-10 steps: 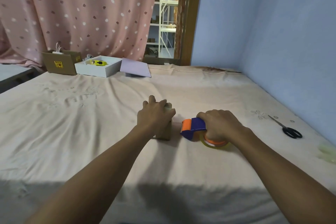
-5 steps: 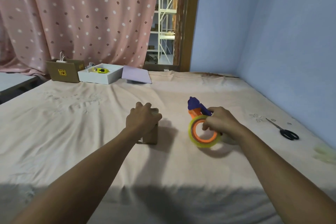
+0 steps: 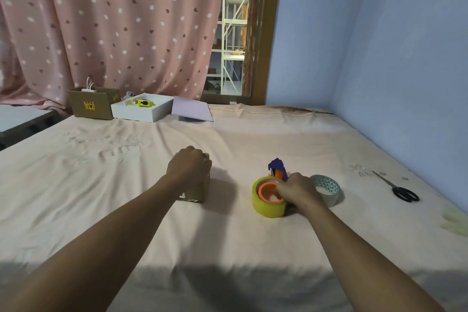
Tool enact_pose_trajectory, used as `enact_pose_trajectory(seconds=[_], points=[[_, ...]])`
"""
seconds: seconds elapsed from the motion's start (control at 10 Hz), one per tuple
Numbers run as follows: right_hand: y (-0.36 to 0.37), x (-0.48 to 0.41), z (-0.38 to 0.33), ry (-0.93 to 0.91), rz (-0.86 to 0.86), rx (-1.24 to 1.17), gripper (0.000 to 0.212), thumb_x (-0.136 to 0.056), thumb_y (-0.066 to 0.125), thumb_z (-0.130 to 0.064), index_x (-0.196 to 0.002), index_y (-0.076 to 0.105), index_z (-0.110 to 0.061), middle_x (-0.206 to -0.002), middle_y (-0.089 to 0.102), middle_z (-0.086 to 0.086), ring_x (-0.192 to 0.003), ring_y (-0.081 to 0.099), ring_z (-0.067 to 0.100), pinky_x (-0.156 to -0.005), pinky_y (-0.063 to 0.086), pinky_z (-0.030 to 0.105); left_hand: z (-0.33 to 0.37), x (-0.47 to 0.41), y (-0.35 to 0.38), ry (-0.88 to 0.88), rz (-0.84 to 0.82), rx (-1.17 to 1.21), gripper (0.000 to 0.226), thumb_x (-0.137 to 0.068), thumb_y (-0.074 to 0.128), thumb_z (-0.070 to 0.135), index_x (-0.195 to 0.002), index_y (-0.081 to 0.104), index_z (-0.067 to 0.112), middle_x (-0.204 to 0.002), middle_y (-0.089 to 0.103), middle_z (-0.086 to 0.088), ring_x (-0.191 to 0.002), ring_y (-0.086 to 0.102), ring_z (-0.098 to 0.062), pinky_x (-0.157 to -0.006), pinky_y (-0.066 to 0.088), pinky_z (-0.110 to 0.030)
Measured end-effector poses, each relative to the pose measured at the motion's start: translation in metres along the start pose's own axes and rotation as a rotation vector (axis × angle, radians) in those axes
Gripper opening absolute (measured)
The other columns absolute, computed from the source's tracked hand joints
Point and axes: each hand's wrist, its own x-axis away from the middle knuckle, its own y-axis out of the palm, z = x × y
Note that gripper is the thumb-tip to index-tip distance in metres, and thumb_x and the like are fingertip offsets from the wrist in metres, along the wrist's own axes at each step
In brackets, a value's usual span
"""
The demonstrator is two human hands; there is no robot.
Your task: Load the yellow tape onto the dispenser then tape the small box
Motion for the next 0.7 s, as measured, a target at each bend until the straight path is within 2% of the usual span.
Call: enact_pose_trajectory(seconds=[0.1,0.2,0.3,0.4,0.5,0.6,0.7], points=[[0.001,-0.007,0.002,-0.031,0.002,0.13,0.02,-0.064,0.067,-0.031,-0.08,0.064,-0.019,-0.088,0.072,0.006,-0.083,0.068,0.03,-0.077,0.06,0.039,0.001,0.005,0.005,0.02,0.011,-0.048,0.034,-0.093,0.052,0.045,-0.106,0.067,0.017,-0.119,0.059,-0.007,-0.119,0.054,-0.031,-0.092,0.042,-0.039],[-0.002,-0.007,-0.002,-0.052,-0.038,0.166,0.014,-0.068,0.068,-0.026,-0.08,0.062,-0.02,-0.088,0.071,0.005,-0.083,0.068,0.029,-0.074,0.059,0.036,-0.002,0.006,0.015,0.051,0.049,-0.17,0.04,-0.089,0.056,0.038,-0.122,0.063,0.016,-0.124,0.059,-0.007,-0.122,0.051,-0.03,-0.101,0.038,-0.041],[-0.005,-0.006,-0.006,-0.039,-0.101,0.174,0.025,-0.064,0.069,-0.023,-0.088,0.066,-0.018,-0.088,0.073,0.007,-0.077,0.073,0.028,-0.068,0.064,0.04,0.005,0.001,0.023,-0.014,0.034,-0.191,0.037,-0.086,0.055,0.029,-0.118,0.063,0.012,-0.123,0.058,-0.01,-0.122,0.049,-0.032,-0.106,0.035,-0.043],[-0.013,-0.01,-0.016,-0.012,-0.21,0.253,0.032,-0.063,0.074,-0.028,-0.091,0.068,-0.015,-0.088,0.075,0.009,-0.076,0.075,0.028,-0.066,0.063,0.036,0.014,-0.007,0.027,-0.075,0.003,-0.247,0.043,-0.085,0.055,0.028,-0.121,0.059,0.007,-0.125,0.056,-0.013,-0.123,0.048,-0.035,-0.111,0.033,-0.049],[-0.033,-0.026,-0.035,-0.051,-0.225,0.417,0.041,-0.065,0.074,-0.052,-0.082,0.068,-0.015,-0.083,0.074,0.006,-0.078,0.075,0.026,-0.072,0.062,0.035,0.016,-0.018,0.029,-0.089,-0.033,-0.298,0.049,-0.083,0.059,0.031,-0.124,0.054,0.006,-0.129,0.053,-0.014,-0.126,0.045,-0.036,-0.113,0.03,-0.054],[-0.055,-0.05,-0.056,-0.137,-0.125,0.411,0.052,-0.07,0.069,-0.066,-0.072,0.063,-0.014,-0.081,0.072,0.005,-0.07,0.072,0.026,-0.064,0.058,0.033,0.022,-0.025,0.025,-0.094,-0.109,-0.336,0.071,-0.08,0.063,0.048,-0.136,0.043,0.01,-0.137,0.047,-0.011,-0.134,0.038,-0.034,-0.112,0.028,-0.061],[-0.063,-0.064,-0.081,-0.213,-0.091,0.465,0.055,-0.075,0.061,-0.071,-0.082,0.063,-0.017,-0.092,0.069,0.004,-0.077,0.066,0.026,-0.058,0.043,0.028,0.033,-0.03,0.018,-0.062,-0.147,-0.421,0.083,-0.079,0.057,0.065,-0.143,0.038,0.015,-0.147,0.041,-0.011,-0.143,0.029,-0.032,-0.113,0.021,-0.066]])
